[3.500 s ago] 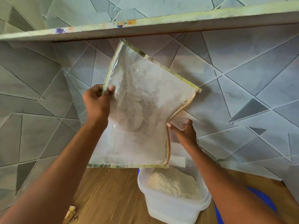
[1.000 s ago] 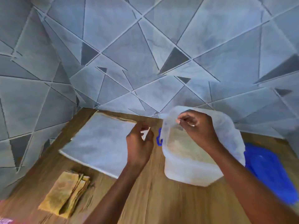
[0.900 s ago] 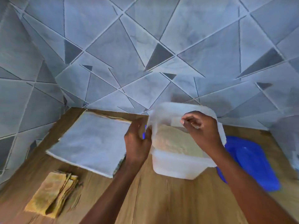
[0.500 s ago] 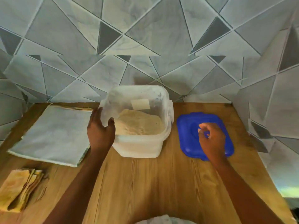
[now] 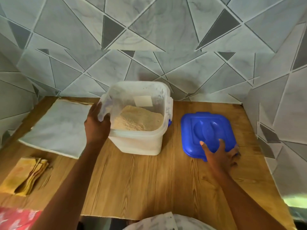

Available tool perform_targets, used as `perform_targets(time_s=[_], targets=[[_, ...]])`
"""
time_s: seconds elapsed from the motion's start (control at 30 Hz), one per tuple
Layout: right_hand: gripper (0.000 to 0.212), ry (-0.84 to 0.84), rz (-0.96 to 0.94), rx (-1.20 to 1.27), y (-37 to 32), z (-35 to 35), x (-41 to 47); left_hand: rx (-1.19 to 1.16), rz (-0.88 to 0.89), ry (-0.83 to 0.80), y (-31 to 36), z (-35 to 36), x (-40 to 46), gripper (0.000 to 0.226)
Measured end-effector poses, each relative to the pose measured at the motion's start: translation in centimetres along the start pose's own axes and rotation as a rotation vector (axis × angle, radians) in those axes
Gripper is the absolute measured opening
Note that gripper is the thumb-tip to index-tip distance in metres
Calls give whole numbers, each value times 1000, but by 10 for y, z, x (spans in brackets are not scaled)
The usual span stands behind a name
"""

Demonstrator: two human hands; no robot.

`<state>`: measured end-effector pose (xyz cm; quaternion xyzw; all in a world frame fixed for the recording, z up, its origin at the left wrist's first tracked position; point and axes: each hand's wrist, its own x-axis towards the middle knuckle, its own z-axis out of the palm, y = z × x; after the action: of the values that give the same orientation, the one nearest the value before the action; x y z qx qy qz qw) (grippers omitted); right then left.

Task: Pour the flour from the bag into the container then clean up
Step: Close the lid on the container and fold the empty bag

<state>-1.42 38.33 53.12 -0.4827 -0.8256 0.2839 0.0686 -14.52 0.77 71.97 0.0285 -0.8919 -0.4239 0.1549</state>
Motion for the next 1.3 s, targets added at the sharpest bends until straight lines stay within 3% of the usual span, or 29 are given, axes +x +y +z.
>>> perform_targets(time_s=[0.17, 0.3, 0.43, 0.57, 0.63, 0.73, 0.8, 0.97, 1.13, 1.3], targets=[[136, -96, 361, 157, -6, -20, 36, 116, 58, 59, 0, 3, -1, 45], [143, -174, 403, 161, -7, -26, 60, 151, 417, 112, 25, 21, -27, 39], [149, -183, 400, 146, 0, -17, 70, -42, 672, -35, 71, 62, -73, 34], [145, -181, 422, 132, -3, -25, 67, -47, 906, -332, 86, 121, -118, 33], [143, -190, 415, 135, -2, -24, 70, 71, 802, -538, 73, 156, -132, 40], [148, -181, 398, 142, 8, -17, 77, 161, 381, -841, 50, 198, -144, 57], [142, -181, 385, 167, 8, -18, 78, 158, 187, -938, 37, 212, -147, 63], [127, -164, 451, 236, 13, -26, 87, 248, 117, -969, 18, 235, -157, 86], [126, -101, 405, 575, 23, -25, 94, 252, 60, -971, 17, 238, -149, 83], [67, -90, 329, 943, 24, -39, 83, 205, -16, -1006, 23, 234, -141, 80]])
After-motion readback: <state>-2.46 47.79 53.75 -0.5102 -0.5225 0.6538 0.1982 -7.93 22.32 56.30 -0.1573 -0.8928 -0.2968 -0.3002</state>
